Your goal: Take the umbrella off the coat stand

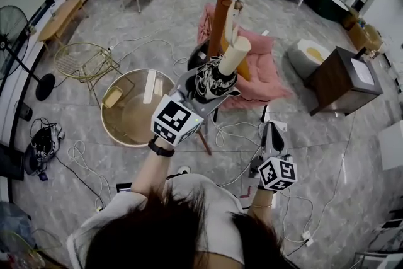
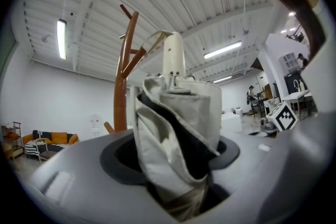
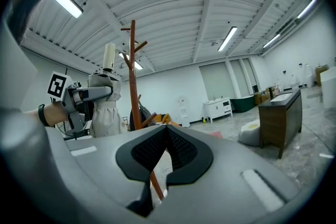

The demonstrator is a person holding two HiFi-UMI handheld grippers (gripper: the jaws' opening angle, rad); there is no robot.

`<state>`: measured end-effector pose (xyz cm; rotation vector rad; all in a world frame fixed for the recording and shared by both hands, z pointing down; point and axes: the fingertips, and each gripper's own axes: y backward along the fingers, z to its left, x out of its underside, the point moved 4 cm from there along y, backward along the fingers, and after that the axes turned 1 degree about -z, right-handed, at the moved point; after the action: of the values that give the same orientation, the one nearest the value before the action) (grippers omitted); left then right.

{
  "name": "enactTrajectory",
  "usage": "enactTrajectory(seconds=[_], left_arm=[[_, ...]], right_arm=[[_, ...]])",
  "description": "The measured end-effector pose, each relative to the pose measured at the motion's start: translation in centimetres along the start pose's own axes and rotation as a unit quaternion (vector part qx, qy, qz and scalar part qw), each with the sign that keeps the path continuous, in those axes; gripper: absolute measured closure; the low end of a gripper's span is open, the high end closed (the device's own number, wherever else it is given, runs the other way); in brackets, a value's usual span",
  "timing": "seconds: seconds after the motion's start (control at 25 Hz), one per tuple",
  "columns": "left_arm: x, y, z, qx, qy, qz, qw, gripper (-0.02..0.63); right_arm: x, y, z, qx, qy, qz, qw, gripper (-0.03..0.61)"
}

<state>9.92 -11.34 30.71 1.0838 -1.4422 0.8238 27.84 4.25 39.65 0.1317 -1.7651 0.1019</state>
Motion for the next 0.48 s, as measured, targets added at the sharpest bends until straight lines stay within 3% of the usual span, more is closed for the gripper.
enactTrajectory(seconds=[0.48], left_arm=[[-1.1, -3.3, -3.6, 0.069, 0.012, -0.018, 0.9974, 0.276]], right_arm=[[-1.1, 3.5, -2.8, 0.066, 0.006, -0.010, 0.998, 0.575]])
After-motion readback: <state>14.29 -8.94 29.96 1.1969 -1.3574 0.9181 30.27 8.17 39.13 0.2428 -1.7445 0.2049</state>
